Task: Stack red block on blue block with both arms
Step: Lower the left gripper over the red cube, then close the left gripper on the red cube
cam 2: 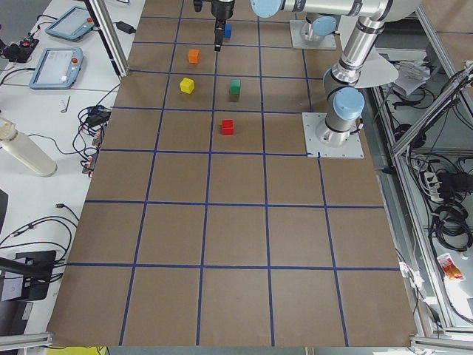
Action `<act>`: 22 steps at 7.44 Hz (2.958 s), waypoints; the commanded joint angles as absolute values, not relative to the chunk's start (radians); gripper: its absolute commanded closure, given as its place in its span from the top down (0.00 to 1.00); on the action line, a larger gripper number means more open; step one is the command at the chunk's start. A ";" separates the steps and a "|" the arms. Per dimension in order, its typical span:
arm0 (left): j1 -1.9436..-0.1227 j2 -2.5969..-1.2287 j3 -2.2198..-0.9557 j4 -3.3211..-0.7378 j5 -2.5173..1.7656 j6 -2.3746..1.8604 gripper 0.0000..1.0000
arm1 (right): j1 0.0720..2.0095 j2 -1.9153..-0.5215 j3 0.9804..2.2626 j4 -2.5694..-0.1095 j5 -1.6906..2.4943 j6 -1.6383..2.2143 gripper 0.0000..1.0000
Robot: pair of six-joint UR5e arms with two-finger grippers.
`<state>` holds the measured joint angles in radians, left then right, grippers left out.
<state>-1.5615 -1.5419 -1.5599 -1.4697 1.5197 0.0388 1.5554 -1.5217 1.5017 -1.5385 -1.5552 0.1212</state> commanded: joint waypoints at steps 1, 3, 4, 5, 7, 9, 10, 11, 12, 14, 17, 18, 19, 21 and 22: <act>-1.562 -1.560 -1.557 -1.470 1.516 0.040 1.00 | 1.555 -1.522 1.499 -1.539 -1.555 0.120 1.00; -1.560 -1.597 -1.545 -1.466 1.522 0.041 1.00 | 1.555 -1.522 1.497 -1.549 -1.555 0.120 1.00; -1.549 -1.604 -1.554 -1.474 1.522 0.052 1.00 | 1.555 -1.520 1.497 -1.549 -1.557 0.120 1.00; -1.496 -1.620 -1.572 -1.468 1.525 0.160 1.00 | 1.555 -1.522 1.499 -1.551 -1.557 0.120 1.00; -1.324 -1.631 -1.719 -1.419 1.514 0.248 0.98 | 1.555 -1.520 1.502 -1.551 -1.557 0.120 1.00; -1.313 -1.675 -1.935 -1.092 1.523 0.261 1.00 | 1.555 -1.520 1.505 -1.551 -1.559 0.120 1.00; -1.313 -1.696 -2.027 -0.956 1.523 0.258 1.00 | 1.555 -1.520 1.505 -1.551 -1.559 0.120 1.00; -1.313 -1.716 -2.073 -0.930 1.525 0.258 1.00 | 1.555 -1.520 1.506 -1.551 -1.557 0.120 1.00; -1.313 -1.738 -2.094 -0.927 1.525 0.255 1.00 | 1.555 -1.522 1.505 -1.551 -1.559 0.120 1.00; -1.313 -1.761 -2.098 -0.927 1.529 0.250 1.00 | 1.555 -1.520 1.506 -1.551 -1.557 0.120 1.00; -1.315 -1.798 -2.098 -0.925 1.536 0.244 1.00 | 1.555 -1.520 1.506 -1.551 -1.562 0.120 1.00; -1.315 -1.798 -2.095 -0.925 1.540 0.244 0.93 | 1.555 -1.520 1.506 -1.551 -1.560 0.120 1.00; -1.315 -1.799 -2.095 -0.925 1.542 0.244 0.78 | 1.555 -1.522 1.506 -1.551 -1.562 0.120 1.00; -1.316 -1.802 -2.086 -0.923 1.564 0.244 0.34 | 1.555 -1.522 1.506 -1.551 -1.563 0.120 1.00; -1.324 -1.793 -2.068 -0.923 1.595 0.244 0.22 | 1.555 -1.522 1.506 -1.551 -1.563 0.120 1.00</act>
<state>-1.3175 -1.7998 -2.0847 -0.9240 1.5639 0.2449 1.5554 -1.5216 1.5064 -1.5509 -1.5628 0.1196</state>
